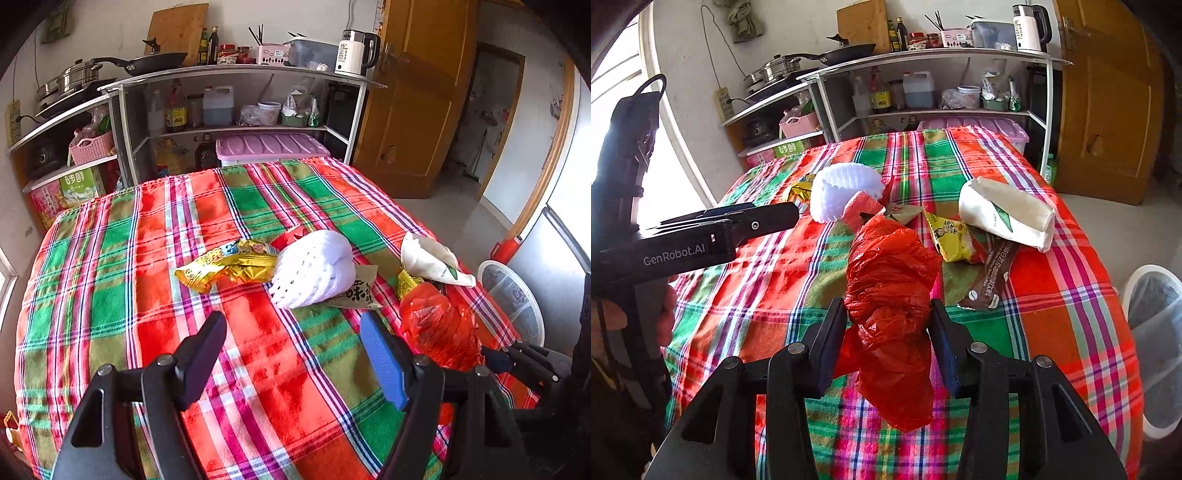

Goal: Collect trash
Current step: 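Grasp the red plastic bag with the right tool and lift it, then grasp the white foam net with the left tool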

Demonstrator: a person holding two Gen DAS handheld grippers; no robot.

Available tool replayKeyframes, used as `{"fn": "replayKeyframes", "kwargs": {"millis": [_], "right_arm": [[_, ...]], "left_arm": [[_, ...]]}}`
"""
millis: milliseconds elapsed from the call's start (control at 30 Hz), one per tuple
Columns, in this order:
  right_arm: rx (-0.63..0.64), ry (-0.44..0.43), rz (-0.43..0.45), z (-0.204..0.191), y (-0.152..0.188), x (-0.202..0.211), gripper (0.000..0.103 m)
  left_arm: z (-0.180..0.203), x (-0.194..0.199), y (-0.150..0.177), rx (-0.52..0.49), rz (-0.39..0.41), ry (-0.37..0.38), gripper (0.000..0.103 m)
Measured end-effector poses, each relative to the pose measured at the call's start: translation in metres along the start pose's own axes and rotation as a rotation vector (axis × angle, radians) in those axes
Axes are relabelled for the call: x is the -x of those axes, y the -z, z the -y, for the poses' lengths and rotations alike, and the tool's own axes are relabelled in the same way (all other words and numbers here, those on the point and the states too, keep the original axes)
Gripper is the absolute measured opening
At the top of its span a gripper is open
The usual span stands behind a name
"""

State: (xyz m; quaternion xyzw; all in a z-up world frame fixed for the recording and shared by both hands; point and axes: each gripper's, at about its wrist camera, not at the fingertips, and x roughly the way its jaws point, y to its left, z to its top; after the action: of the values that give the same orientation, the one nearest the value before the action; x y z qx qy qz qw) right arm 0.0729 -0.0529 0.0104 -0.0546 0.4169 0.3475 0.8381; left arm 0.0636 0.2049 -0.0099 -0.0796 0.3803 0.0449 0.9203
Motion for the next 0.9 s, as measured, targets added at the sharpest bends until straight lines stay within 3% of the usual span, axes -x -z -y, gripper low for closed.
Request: {"fn": "replayKeyframes", "kwargs": {"millis": [333, 600, 900], "right_arm": [[-0.024, -0.002, 0.022, 0.011, -0.005, 0.007, 0.046], [-0.03, -0.005, 0.03, 0.018, -0.006, 0.011, 0.046], [-0.039, -0.008, 0.035, 0.02, -0.007, 0.01, 0.046]], "left_arm": [[0.021, -0.029, -0.019, -0.132, -0.017, -0.056, 0.078], [0.029, -0.041, -0.024, -0.139, -0.023, -0.037, 0.077], [0.025, -0.052, -0.021, -0.123, -0.052, -0.029, 0.049]]}}
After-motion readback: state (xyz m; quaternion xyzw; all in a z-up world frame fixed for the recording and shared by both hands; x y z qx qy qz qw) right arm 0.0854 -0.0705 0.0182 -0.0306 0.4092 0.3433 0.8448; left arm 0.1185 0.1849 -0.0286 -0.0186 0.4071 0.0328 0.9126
